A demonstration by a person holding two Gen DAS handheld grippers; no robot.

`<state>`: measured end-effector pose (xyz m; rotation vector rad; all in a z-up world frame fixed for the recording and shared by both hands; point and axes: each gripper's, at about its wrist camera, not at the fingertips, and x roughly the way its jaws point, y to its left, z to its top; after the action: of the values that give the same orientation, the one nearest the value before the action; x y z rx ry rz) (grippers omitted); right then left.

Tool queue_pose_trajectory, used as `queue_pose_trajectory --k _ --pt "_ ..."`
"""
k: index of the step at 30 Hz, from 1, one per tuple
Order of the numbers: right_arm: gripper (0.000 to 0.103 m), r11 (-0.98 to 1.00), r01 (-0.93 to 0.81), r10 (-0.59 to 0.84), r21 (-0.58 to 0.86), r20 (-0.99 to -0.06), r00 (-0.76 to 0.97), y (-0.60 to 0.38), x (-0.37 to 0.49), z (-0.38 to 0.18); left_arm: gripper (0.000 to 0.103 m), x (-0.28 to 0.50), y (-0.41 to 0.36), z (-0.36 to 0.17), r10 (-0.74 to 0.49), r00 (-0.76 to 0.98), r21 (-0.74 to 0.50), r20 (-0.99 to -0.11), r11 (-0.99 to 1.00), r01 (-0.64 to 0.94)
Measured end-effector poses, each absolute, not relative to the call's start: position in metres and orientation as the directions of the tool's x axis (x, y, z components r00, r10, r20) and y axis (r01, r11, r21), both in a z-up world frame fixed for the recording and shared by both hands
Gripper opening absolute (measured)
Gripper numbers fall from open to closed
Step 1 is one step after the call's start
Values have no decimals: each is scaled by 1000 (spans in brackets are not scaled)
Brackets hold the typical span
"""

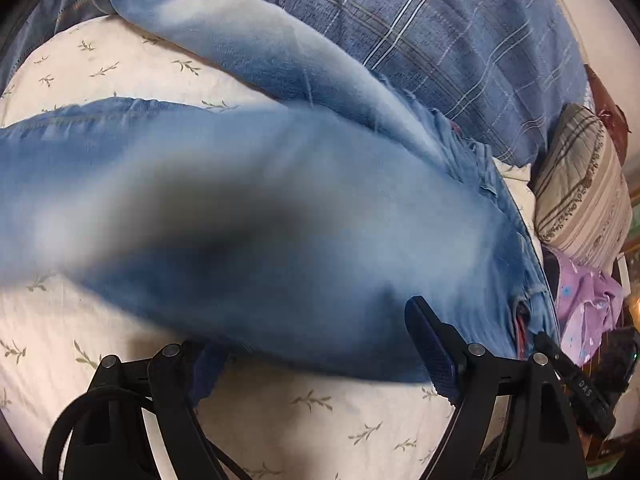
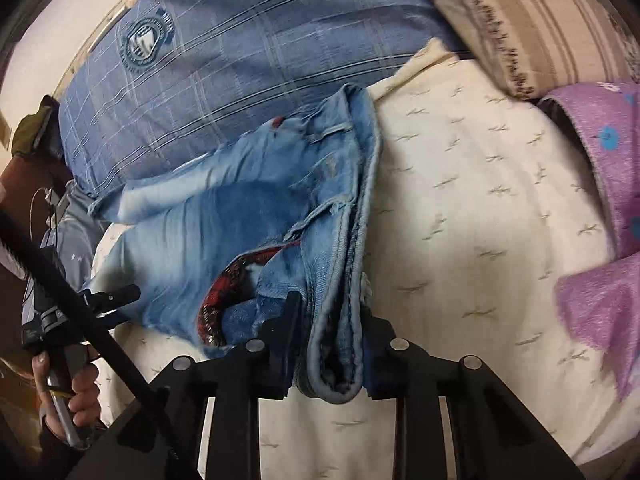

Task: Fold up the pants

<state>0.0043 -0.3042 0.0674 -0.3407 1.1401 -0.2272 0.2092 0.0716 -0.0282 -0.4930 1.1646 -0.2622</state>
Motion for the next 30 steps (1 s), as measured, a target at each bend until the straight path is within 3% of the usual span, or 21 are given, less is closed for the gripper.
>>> queue_pose_trajectory --k 1,2,3,4,9,14,18,21,25,30 --pt "25 921 16 -364 -389 -846 390 -309 6 66 76 213 70 -28 -424 384 -483 -820 873 -66" --pt "25 919 24 -374 -394 -847 377 -313 7 64 55 215 69 -28 -372 398 -441 -839 893 -95" --pt "25 915 36 -388 -401 -853 349 -318 8 56 26 218 69 -29 -312 405 -389 -859 914 -120" --pt "25 907 37 -407 -419 -850 336 -319 9 51 19 220 69 -30 -255 408 -340 -877 929 -149" --pt "25 880 11 -442 -474 -811 382 -301 5 53 6 213 74 -28 -251 399 -338 -882 927 -164" --pt "25 902 2 -388 -431 -809 441 -291 -13 93 7 162 75 10 -299 436 -374 -849 923 -94" --pt "27 869 11 -463 -494 -808 364 -297 -12 71 11 154 66 -39 -263 353 -310 -898 947 -83" --pt "42 826 21 -547 -563 -791 274 -309 -7 46 18 144 70 -49 -297 438 -356 -848 933 -58" --pt "70 808 32 -558 -588 -748 359 -295 -15 60 35 128 85 -47 -283 519 -373 -806 925 -74" --pt "72 775 28 -568 -631 -677 469 -264 -33 74 40 108 70 -54 -240 545 -317 -803 947 -49"
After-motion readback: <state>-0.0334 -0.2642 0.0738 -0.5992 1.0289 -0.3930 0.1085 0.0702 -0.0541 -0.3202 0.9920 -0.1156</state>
